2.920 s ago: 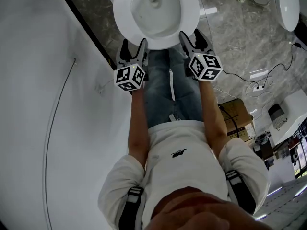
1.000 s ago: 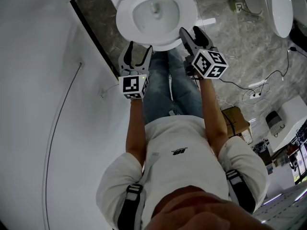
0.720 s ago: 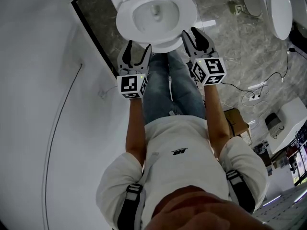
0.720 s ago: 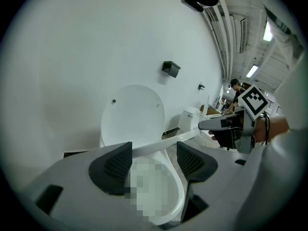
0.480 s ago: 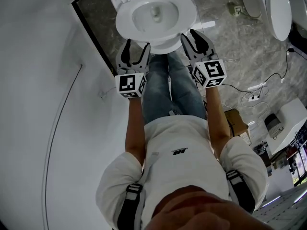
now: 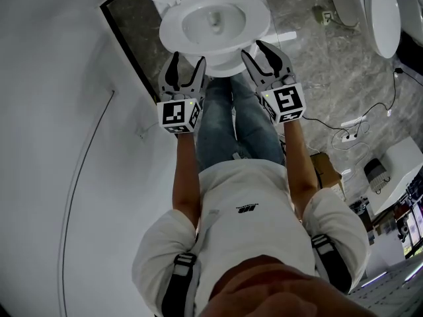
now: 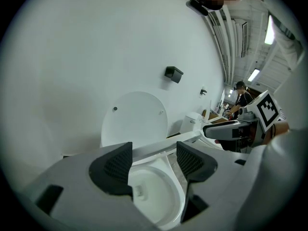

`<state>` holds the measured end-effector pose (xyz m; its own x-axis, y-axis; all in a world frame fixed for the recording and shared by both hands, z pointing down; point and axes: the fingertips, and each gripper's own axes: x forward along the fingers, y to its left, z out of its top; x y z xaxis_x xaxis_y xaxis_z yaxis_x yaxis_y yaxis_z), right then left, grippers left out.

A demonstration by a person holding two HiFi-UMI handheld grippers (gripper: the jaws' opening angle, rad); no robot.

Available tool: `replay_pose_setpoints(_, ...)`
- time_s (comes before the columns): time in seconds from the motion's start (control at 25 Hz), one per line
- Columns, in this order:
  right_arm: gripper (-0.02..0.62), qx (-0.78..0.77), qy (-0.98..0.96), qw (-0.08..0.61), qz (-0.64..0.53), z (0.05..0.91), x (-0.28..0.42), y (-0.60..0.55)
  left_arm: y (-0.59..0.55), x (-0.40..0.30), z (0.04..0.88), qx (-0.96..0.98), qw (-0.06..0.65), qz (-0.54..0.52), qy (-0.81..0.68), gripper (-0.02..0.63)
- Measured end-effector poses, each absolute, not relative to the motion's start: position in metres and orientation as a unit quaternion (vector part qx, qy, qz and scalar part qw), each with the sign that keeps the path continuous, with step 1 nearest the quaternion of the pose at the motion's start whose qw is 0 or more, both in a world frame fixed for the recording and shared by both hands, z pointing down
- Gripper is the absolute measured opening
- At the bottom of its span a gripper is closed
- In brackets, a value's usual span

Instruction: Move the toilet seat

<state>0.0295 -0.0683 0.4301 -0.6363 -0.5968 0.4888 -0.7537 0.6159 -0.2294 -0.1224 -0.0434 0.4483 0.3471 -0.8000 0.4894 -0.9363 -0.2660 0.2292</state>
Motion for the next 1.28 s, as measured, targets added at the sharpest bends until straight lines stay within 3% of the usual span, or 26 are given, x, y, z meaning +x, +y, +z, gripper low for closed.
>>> replay_pose_setpoints(1.28,0.178,0.412,-0.871,0.171,0.208,0.409,0.013,-0.131,-0.106,-0.139,0.421,0.784,0.233,0.107,-0.566,0.282)
